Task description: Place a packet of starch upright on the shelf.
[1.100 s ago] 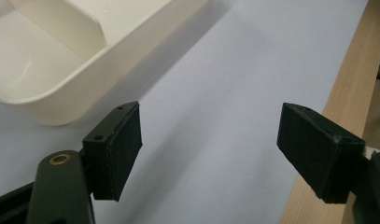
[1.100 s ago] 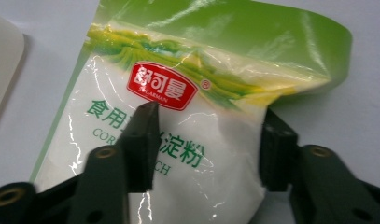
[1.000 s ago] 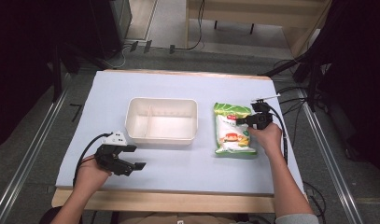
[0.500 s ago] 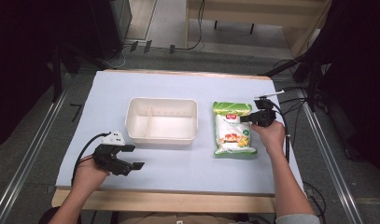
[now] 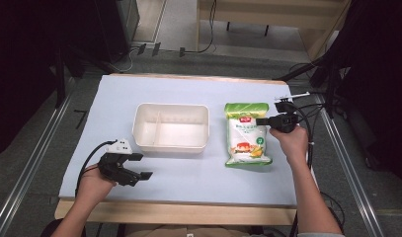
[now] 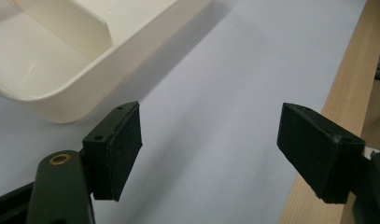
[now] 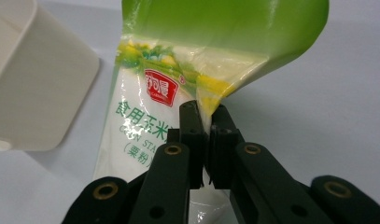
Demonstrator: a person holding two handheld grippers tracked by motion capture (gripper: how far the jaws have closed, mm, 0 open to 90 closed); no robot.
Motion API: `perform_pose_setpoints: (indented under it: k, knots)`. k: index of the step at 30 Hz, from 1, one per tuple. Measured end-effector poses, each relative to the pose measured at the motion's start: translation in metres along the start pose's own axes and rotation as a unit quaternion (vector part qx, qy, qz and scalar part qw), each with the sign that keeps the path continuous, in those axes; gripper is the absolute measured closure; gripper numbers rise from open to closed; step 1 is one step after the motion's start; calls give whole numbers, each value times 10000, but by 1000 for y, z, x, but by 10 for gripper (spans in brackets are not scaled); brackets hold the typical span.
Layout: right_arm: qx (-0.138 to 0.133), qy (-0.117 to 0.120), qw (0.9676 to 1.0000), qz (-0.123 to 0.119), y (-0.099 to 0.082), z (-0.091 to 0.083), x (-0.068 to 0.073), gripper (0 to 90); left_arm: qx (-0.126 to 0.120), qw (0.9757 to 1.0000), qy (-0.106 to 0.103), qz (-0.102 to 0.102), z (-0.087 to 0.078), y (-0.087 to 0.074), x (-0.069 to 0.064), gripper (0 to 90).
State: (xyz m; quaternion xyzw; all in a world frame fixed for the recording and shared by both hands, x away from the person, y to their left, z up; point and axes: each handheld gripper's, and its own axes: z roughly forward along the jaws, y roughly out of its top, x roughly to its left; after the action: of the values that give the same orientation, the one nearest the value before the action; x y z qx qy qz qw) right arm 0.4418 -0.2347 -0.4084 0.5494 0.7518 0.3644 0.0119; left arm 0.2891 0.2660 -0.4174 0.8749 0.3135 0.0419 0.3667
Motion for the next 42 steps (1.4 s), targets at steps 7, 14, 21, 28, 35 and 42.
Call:
perform_pose_setpoints:
  k: [7,14,21,28,35,42]
  knots:
    - [-172,123,9997,-158,0,-16,13,884,-11,10000,0,9,-1,-1,1,227]
    - [-239,251,9990,-272,0,-28,26,885,-16,10000,24,27,-2,0,0,227]
    - [-361,449,9973,-449,1,-44,43,887,-13,10000,42,9,-4,-1,1,228]
    - [-529,537,9947,-705,2,-58,63,889,-68,10000,12,5,-4,-1,1,227]
    - [-668,491,9928,-870,4,-74,74,890,-64,10000,1,-26,-4,-1,1,227]
    - [-762,395,9922,-908,8,-81,74,890,-138,9999,-40,-69,-4,-2,2,227]
